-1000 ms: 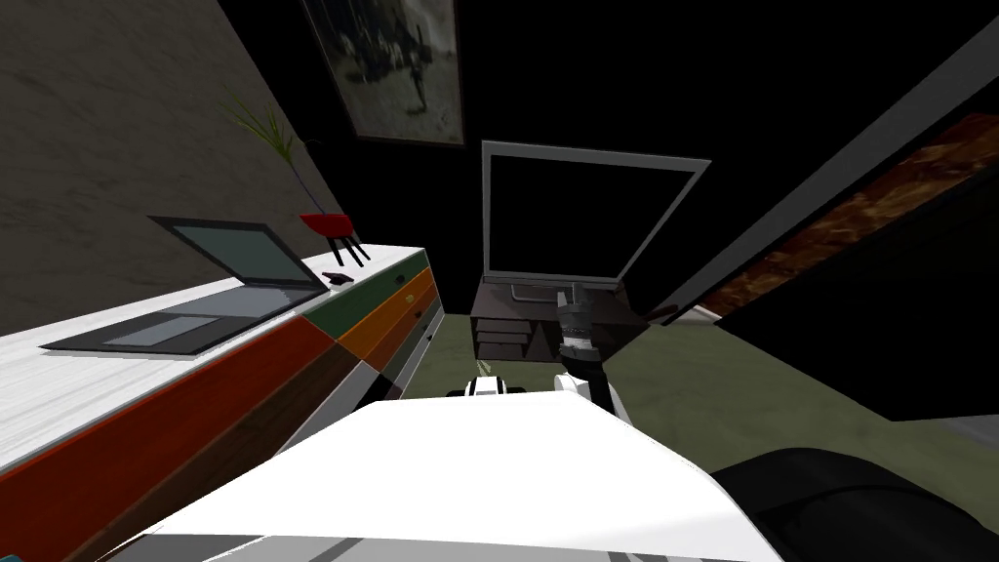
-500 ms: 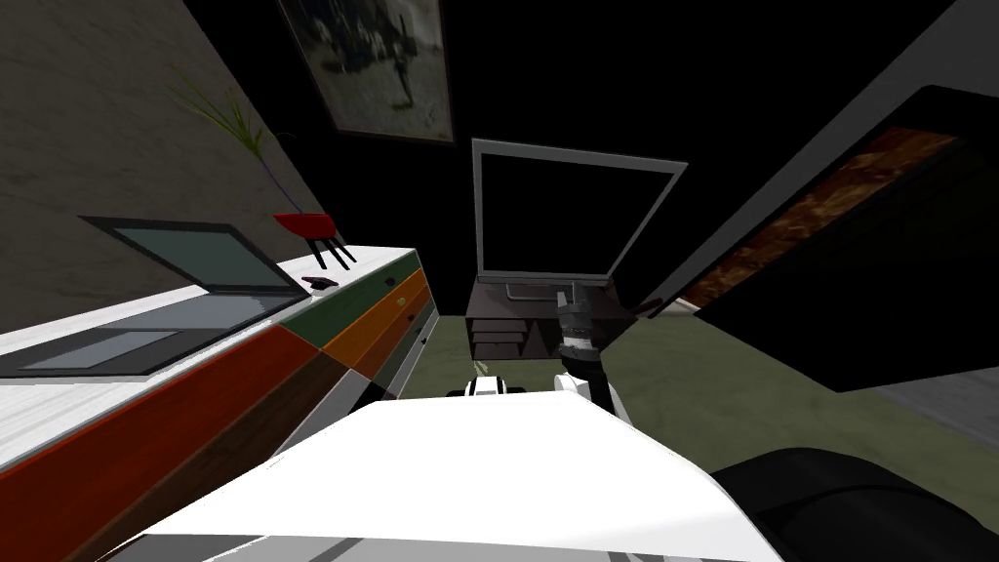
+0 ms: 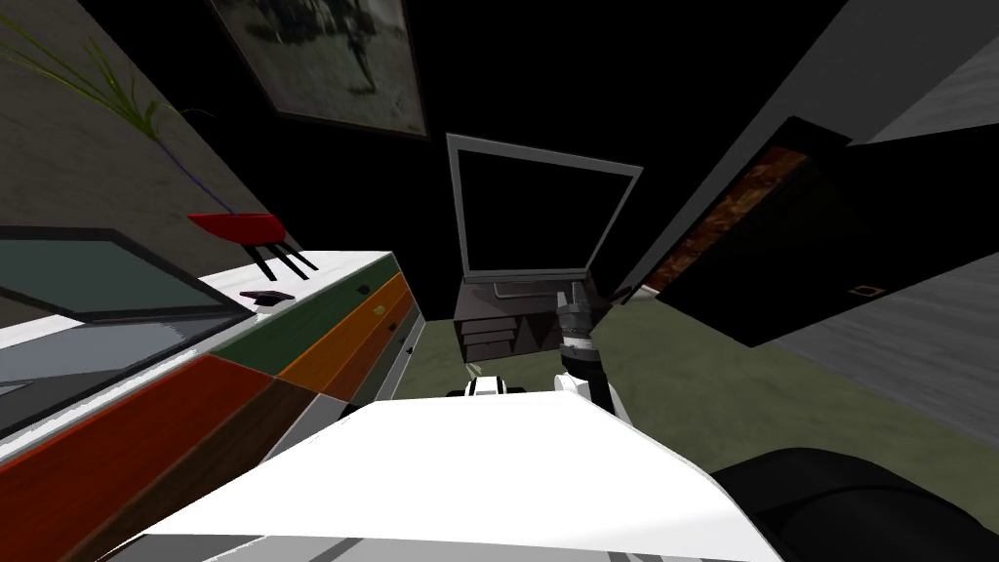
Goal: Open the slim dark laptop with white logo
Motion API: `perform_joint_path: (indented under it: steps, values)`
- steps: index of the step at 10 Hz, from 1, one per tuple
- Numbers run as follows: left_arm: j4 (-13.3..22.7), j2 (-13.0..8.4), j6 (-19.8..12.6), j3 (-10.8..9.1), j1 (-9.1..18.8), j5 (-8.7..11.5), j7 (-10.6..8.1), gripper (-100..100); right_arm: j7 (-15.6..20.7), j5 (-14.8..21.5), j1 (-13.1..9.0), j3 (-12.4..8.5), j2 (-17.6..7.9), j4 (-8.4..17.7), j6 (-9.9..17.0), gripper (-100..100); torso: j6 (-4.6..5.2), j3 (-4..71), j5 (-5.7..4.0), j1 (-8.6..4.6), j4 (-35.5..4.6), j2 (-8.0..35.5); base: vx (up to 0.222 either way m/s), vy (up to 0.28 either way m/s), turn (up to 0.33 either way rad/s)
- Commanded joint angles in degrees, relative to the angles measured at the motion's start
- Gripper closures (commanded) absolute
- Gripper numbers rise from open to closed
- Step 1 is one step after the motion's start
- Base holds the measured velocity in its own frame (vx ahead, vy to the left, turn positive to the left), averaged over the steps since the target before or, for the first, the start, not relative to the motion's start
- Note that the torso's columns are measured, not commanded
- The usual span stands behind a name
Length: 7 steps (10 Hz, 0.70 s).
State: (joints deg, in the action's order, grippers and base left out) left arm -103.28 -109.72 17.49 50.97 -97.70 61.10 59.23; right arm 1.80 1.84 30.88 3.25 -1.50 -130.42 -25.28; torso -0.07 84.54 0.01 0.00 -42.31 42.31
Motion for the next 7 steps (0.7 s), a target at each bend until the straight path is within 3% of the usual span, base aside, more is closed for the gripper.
perform_joint_path:
  steps: [1,3,4,5,6,7]
  values:
    - [2.0,-3.9,-0.2,2.08,-3.0,1.4,2.68,-100,0.0,0.0,0.0,0.0,0.0,0.0,0.0,0,0.14,0.0,-0.02,-0.02,0.0,0.0,0.000,0.005,-0.219]
    - [2.0,-6.1,-0.2,2.08,-3.0,1.8,4.11,-100,0.0,0.0,0.0,0.0,0.0,0.0,0.0,0,0.00,0.0,0.00,0.00,0.0,0.0,0.000,0.002,0.025]
    - [3.7,-8.2,-0.6,3.91,-5.6,3.5,6.51,-100,0.0,0.0,0.0,0.0,0.0,0.0,0.0,0,0.04,0.0,-0.01,-0.01,0.0,0.0,0.003,-0.004,-0.354]
    - [3.7,-10.1,-0.6,3.91,-5.6,3.5,7.05,-100,0.0,0.0,0.0,0.0,0.0,0.0,0.0,0,0.18,0.1,-0.02,-0.02,0.1,-0.1,-0.003,0.007,-0.241]
    - [5.5,-12.4,-0.9,5.63,-8.0,4.9,8.94,-100,0.0,0.0,0.0,0.0,0.0,0.0,0.0,0,0.05,0.1,0.01,0.03,0.0,-0.1,0.002,0.004,-0.394]
    - [5.5,-14.4,-0.9,5.63,-8.0,4.9,9.91,-100,0.0,0.0,0.0,0.0,0.0,0.0,0.0,0,0.11,0.1,-0.01,0.01,0.0,-0.1,0.000,0.011,-0.167]
